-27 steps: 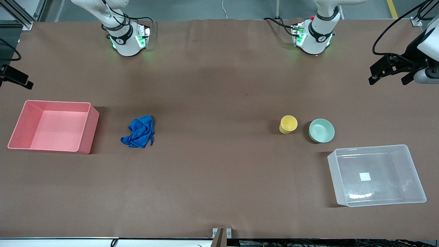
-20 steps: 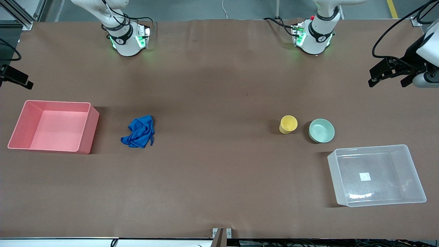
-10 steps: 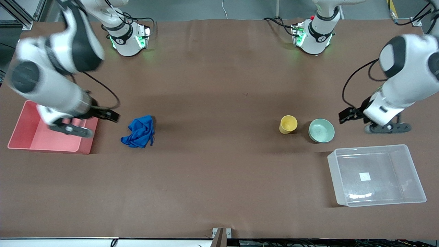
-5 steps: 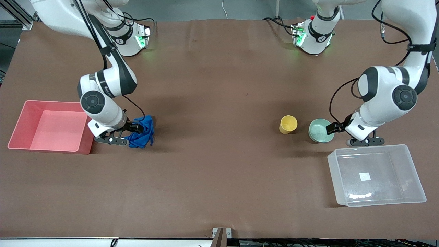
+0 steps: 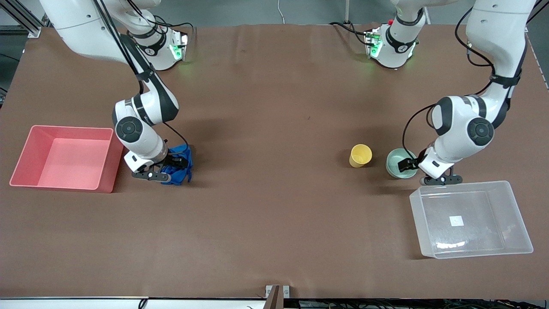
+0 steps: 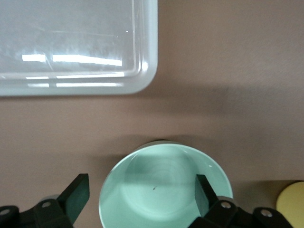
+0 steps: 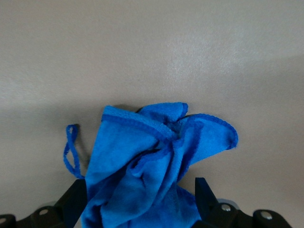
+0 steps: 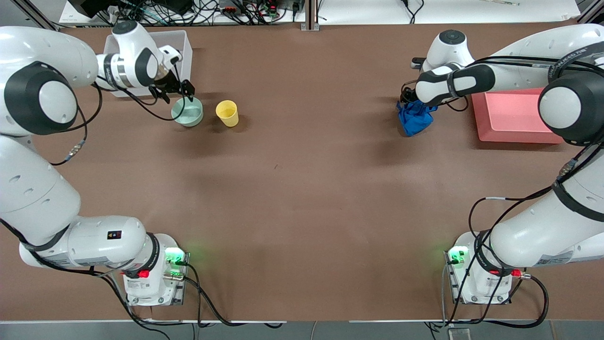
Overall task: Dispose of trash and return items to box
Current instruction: 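Grasp the blue cloth with the right gripper while the left grasps the bowl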
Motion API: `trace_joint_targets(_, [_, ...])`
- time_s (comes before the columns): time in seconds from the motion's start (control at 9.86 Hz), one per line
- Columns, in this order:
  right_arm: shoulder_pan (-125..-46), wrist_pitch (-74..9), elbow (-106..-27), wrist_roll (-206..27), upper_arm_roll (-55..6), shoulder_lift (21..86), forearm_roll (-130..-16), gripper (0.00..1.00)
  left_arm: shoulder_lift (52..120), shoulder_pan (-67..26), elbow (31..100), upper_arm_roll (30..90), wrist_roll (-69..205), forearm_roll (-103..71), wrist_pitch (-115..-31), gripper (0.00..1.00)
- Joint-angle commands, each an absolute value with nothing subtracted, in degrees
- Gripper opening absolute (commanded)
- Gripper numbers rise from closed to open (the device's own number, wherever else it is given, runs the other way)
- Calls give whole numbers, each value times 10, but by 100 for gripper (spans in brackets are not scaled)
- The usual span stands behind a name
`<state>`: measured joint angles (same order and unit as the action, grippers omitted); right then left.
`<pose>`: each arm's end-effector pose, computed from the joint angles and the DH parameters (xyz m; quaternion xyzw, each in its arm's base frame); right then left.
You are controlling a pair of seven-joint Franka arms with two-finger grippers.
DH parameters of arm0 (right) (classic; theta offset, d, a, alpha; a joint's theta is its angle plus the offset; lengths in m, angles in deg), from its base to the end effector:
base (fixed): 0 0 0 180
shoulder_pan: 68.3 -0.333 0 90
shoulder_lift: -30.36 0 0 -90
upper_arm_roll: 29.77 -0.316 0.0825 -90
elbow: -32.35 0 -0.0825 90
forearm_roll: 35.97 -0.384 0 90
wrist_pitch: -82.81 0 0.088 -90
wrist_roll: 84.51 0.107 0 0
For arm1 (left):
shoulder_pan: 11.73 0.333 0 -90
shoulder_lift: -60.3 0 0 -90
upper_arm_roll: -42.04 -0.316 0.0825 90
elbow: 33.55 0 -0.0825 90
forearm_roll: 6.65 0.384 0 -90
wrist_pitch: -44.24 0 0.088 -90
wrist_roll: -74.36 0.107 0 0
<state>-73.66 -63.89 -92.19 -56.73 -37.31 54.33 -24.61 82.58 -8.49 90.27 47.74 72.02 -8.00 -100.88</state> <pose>0.5445 0.1288 0.1961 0.9982 -0.0515 -0.0021 0.0291 0.5647 -0.0243 0.2140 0.9996 0.0122 -0.0088 0.0252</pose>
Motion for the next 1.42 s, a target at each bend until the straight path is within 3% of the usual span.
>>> trace_joint_targets(0.0, [-722, -653, -933, -559, -378, 544, -197, 89, 853, -56, 911, 479, 765, -71, -1024, 83])
trace_joint_targets(0.1, [-724, -653, -933, -559, -378, 549, -183, 60, 859, -51, 911, 481, 771, -72, -1024, 52])
trace_joint_targets(0.2, [-723, -655, -933, -558, -378, 550, -182, 41, 859, -50, 911, 482, 772, -72, -1024, 28])
trace_joint_targets(0.3, [-722, -655, -933, -558, -378, 550, -182, 37, 858, -50, 912, 485, 771, -72, -1024, 15])
trace_joint_targets(0.41, [-718, -654, -932, -557, -379, 549, -182, 13, 855, -50, 912, 486, 769, -72, -1022, 14])
trace_joint_targets(0.51, [-714, -654, -932, -556, -379, 549, -182, 1, 853, -51, 913, 487, 769, -72, -1021, 14])
trace_joint_targets(0.81, [-712, -604, -921, -559, -381, 525, -188, 0, 846, -51, 913, 495, 764, -72, -1017, 14])
trace_joint_targets(1.32, [-676, -165, -673, -691, -401, 445, -297, 1, 781, -50, 876, 500, 775, -72, -940, 8])
